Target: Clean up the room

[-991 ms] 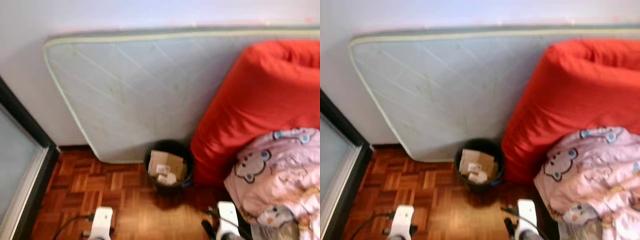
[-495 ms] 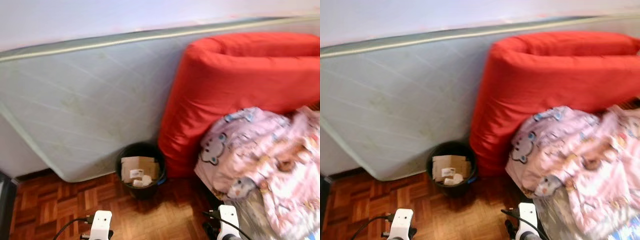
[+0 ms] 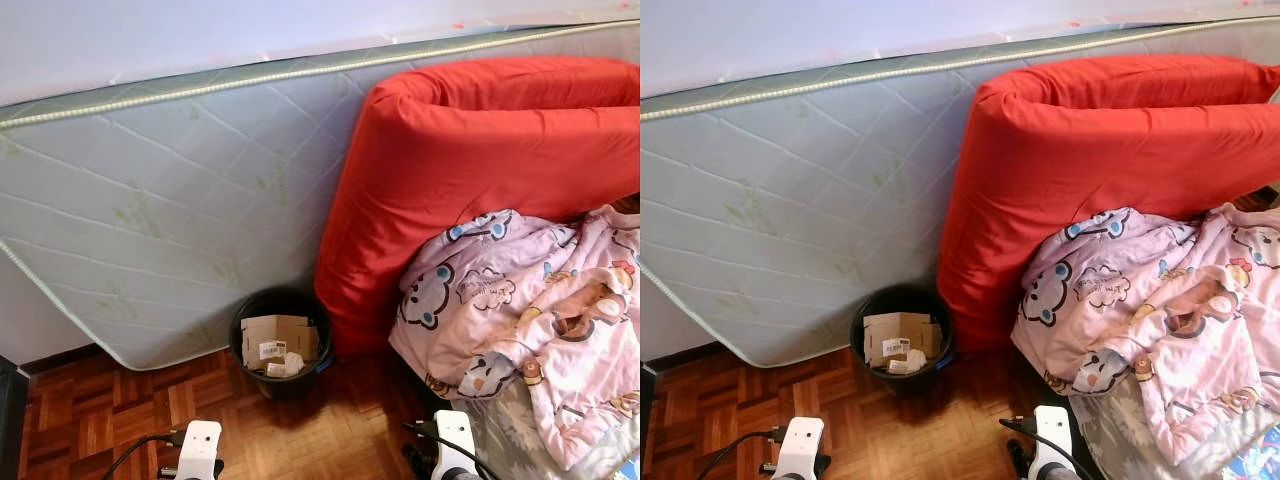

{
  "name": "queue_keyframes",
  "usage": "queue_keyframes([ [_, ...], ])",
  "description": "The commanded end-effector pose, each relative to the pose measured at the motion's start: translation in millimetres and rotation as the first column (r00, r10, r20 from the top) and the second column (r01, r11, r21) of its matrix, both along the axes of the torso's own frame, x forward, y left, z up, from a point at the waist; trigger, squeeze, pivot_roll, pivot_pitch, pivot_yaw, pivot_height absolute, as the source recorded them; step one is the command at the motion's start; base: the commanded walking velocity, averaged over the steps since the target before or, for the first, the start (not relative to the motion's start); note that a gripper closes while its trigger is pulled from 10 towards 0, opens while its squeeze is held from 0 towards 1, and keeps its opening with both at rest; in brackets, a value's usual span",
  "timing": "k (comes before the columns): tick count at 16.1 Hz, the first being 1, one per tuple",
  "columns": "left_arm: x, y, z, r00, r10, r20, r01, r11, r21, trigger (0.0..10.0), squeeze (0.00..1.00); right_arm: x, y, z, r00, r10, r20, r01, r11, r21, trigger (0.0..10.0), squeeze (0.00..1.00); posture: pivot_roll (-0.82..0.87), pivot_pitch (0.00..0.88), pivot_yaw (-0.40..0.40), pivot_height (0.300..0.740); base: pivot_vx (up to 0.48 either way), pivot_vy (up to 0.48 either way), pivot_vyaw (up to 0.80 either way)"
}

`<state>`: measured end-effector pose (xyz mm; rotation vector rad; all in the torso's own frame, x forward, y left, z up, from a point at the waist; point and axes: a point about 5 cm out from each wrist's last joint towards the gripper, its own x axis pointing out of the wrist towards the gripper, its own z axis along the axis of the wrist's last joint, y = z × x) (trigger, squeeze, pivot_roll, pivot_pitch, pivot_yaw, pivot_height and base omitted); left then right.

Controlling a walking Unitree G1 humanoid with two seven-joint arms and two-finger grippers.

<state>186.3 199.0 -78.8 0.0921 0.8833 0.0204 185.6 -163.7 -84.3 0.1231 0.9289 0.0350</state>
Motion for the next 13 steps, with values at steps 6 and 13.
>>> queue_keyframes([
  [6,-4.8,1.4,-2.7,0.999,-0.020,-0.035,0.020,1.000,0.012,10.0,0.00,-1.3,-1.2,-0.8,1.000,0.000,-0.011,0.000,1.000,-0.005,10.0,0.00,0.00,0.055,0.003,0.740,0.000,0.000,-0.76],
  [13,-9.1,-0.7,-5.3,0.999,-0.016,-0.051,0.017,1.000,0.016,10.0,0.00,-1.1,-2.3,-0.6,1.000,0.005,-0.012,-0.006,1.000,-0.008,10.0,0.00,0.00,0.061,0.000,0.740,0.000,-0.178,-0.75],
])
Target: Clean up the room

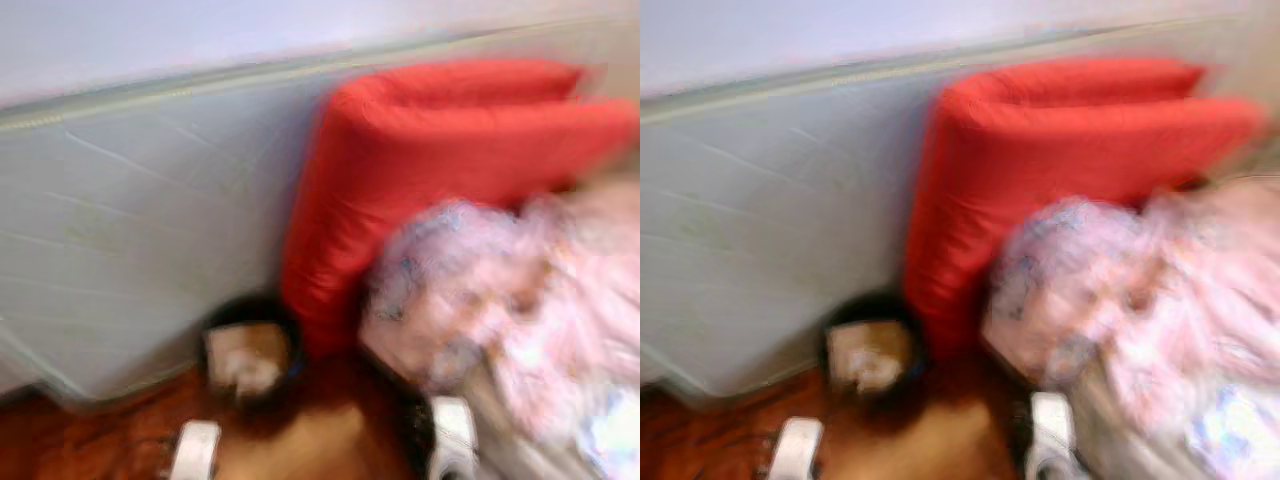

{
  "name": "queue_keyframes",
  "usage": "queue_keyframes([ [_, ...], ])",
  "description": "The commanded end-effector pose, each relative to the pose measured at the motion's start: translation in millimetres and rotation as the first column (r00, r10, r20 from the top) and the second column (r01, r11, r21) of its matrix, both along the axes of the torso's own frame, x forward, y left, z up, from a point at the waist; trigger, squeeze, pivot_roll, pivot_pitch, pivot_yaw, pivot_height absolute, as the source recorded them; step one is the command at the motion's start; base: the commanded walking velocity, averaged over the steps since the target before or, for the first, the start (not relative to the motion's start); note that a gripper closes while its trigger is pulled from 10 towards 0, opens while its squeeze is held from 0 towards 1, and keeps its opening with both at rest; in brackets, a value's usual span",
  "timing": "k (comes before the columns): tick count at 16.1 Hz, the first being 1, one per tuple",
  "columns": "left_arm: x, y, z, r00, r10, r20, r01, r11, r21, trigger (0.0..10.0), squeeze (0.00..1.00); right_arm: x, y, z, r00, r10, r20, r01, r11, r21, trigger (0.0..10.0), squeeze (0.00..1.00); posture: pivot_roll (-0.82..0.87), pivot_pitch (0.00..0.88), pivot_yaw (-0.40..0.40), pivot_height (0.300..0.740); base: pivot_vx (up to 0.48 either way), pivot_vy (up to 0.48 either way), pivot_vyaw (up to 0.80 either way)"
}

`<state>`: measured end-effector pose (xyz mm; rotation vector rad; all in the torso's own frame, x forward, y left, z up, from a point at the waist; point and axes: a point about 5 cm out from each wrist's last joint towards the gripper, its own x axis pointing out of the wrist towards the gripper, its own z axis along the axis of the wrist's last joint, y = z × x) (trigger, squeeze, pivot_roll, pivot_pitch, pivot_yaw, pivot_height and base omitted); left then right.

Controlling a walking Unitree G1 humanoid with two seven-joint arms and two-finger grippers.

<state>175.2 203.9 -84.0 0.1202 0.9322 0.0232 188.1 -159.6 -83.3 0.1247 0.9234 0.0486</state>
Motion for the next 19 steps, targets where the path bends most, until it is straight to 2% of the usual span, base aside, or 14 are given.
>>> queue_keyframes([
  [1,1.6,-5.9,-0.4,1.000,-0.008,-0.003,0.008,1.000,-0.010,10.0,0.00,-3.5,-6.5,-1.5,1.000,-0.006,-0.018,0.005,1.000,-0.016,10.0,0.00,0.00,0.062,-0.001,0.740,0.000,0.000,-0.75],
  [19,0.9,-5.7,-0.9,1.000,0.002,-0.008,-0.002,1.000,-0.017,10.0,0.00,-3.5,-7.2,-1.5,1.000,-0.003,-0.017,0.003,1.000,-0.019,10.0,0.00,-0.01,0.071,-0.003,0.740,0.000,0.000,-0.74],
])
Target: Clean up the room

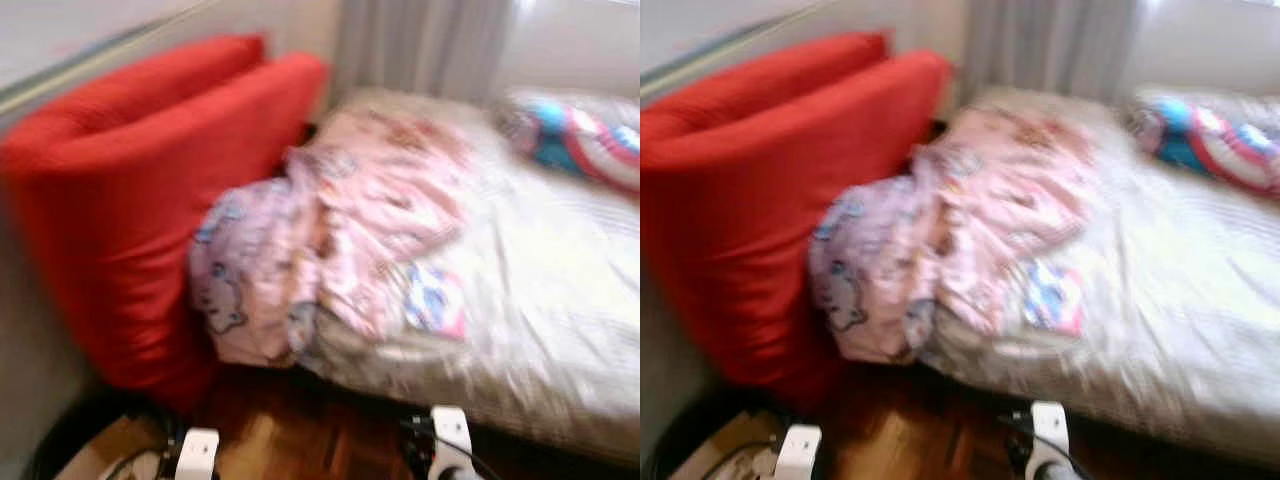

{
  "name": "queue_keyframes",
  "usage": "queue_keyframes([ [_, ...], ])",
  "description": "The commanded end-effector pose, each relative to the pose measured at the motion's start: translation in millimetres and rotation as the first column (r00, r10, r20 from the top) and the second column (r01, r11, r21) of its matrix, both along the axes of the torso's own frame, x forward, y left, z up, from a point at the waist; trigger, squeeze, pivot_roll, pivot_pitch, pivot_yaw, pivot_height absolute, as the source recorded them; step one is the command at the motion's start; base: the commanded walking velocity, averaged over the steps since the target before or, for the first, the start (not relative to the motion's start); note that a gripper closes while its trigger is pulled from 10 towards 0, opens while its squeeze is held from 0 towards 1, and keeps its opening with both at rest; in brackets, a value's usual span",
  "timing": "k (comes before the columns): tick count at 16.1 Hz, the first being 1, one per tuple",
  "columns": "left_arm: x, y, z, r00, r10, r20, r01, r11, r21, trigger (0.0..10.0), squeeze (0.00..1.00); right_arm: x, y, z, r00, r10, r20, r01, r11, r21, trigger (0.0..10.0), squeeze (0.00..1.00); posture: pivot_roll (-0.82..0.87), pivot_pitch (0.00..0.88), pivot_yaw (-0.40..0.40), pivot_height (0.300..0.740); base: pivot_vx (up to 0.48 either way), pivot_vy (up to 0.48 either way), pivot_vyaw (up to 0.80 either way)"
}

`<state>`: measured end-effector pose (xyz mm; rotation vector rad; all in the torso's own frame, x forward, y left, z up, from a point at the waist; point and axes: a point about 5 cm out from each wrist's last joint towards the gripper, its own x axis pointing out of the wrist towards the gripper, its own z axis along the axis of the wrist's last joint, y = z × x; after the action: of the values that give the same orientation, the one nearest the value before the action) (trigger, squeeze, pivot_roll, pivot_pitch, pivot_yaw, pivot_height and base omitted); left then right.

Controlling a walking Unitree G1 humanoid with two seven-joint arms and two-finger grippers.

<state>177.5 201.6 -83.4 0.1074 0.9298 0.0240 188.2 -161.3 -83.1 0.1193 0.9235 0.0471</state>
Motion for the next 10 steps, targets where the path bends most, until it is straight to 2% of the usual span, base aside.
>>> queue_keyframes([
  [1,-1.0,-3.5,-1.2,1.000,-0.003,-0.009,0.003,1.000,-0.007,10.0,0.00,-3.7,-5.6,-1.6,1.000,-0.004,-0.017,0.003,1.000,-0.014,10.0,0.00,-0.01,0.072,-0.004,0.740,0.000,0.000,-0.74],
  [10,2.0,-4.3,0.1,1.000,-0.002,0.000,0.002,1.000,-0.010,10.0,0.00,-4.2,-6.0,-1.8,1.000,0.001,-0.019,-0.002,1.000,-0.016,10.0,0.00,-0.01,0.077,-0.004,0.740,0.000,0.000,-0.74],
])
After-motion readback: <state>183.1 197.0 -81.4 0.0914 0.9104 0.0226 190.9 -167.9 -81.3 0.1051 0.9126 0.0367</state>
